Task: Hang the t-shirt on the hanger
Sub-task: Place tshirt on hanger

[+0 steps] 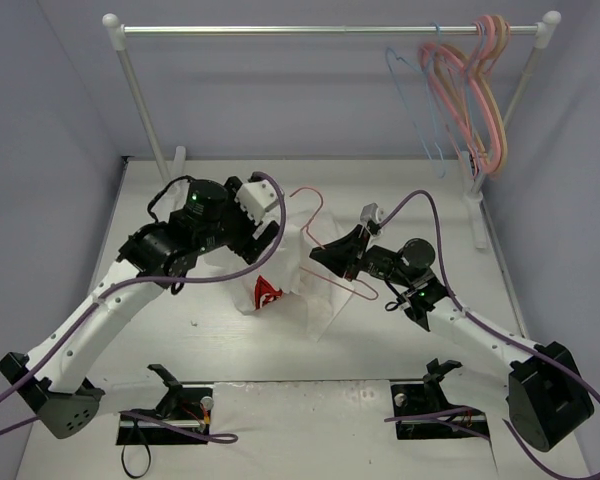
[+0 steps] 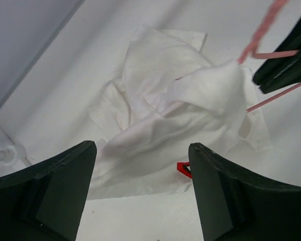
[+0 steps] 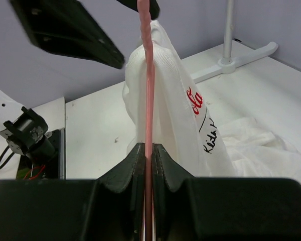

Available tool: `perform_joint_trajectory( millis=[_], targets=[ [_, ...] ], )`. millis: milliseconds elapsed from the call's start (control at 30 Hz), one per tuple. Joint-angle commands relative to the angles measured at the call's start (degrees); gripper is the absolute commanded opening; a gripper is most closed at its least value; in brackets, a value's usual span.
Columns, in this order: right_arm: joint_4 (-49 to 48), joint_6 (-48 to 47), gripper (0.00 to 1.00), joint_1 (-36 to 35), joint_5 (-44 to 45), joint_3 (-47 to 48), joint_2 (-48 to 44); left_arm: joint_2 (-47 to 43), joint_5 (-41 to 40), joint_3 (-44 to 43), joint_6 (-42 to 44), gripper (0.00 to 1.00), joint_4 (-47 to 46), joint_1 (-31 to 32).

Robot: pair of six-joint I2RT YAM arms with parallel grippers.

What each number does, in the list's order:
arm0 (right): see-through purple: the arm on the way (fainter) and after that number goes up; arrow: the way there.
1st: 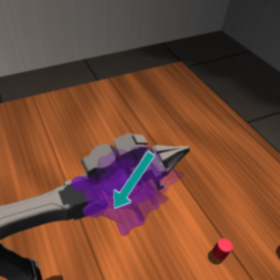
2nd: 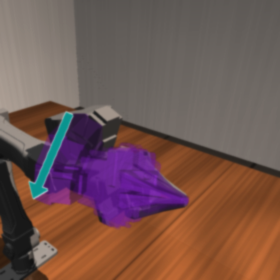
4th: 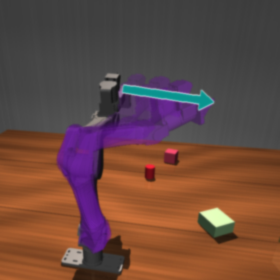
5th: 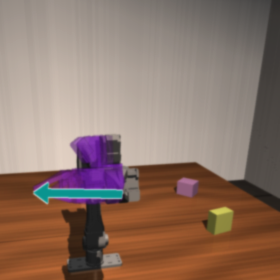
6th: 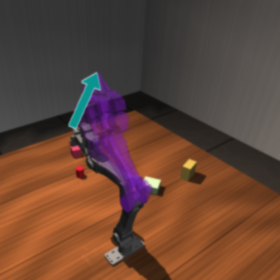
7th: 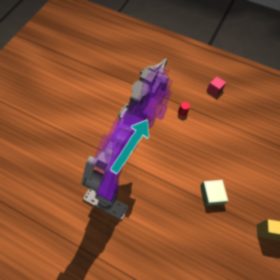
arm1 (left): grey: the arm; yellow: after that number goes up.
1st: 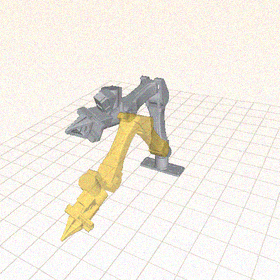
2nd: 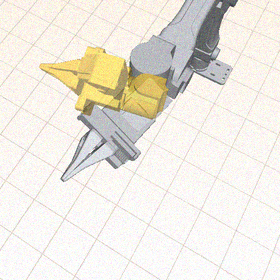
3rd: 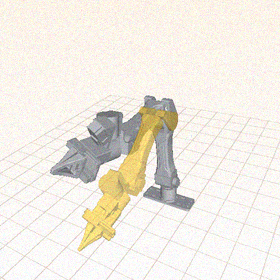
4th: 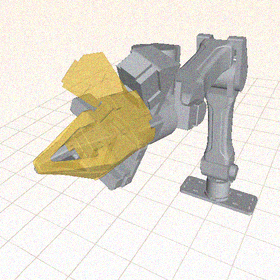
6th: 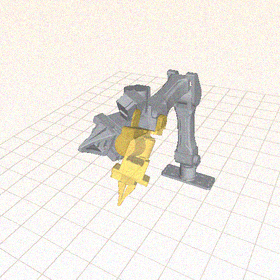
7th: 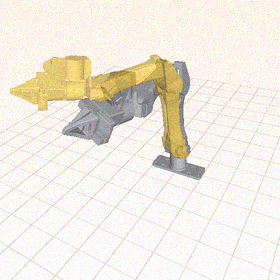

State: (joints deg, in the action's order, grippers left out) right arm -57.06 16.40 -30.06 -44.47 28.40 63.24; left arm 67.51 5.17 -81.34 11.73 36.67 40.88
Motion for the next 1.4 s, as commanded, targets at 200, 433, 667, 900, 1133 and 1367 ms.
perform_joint_trajectory(
  millis=[200,433,667,900,1133,1367],
  targets=[
    [-3.8,-1.8,0.0,0.1,-2.4,4.6,-2.2,2.5,22.6,-0.8,6.2,0.75,-2.3,-8.7],
    [-3.7,-1.8,0.0,0.1,-3.5,5.4,-1.5,4.4,27.3,0.0,8.5,0.75,-1.6,-8.8],
    [-3.1,-2.0,0.0,0.1,-4.5,6.8,-0.6,5.9,30.0,0.1,10.2,0.54,-0.7,-8.7],
    [0.1,-4.2,0.0,0.2,-4.0,8.0,0.7,4.5,30.9,0.8,11.9,0.16,-0.6,-8.7],
    [7.6,-7.5,0.22,0.2,0.2,12.1,2.1,0.4,28.4,5.7,11.9,0.0,-3.7,-8.7],
    [22.0,-15.5,0.61,0.1,12.3,18.7,1.2,-5.0,20.4,13.0,10.7,0.0,-8.9,-8.7]
  ],
)
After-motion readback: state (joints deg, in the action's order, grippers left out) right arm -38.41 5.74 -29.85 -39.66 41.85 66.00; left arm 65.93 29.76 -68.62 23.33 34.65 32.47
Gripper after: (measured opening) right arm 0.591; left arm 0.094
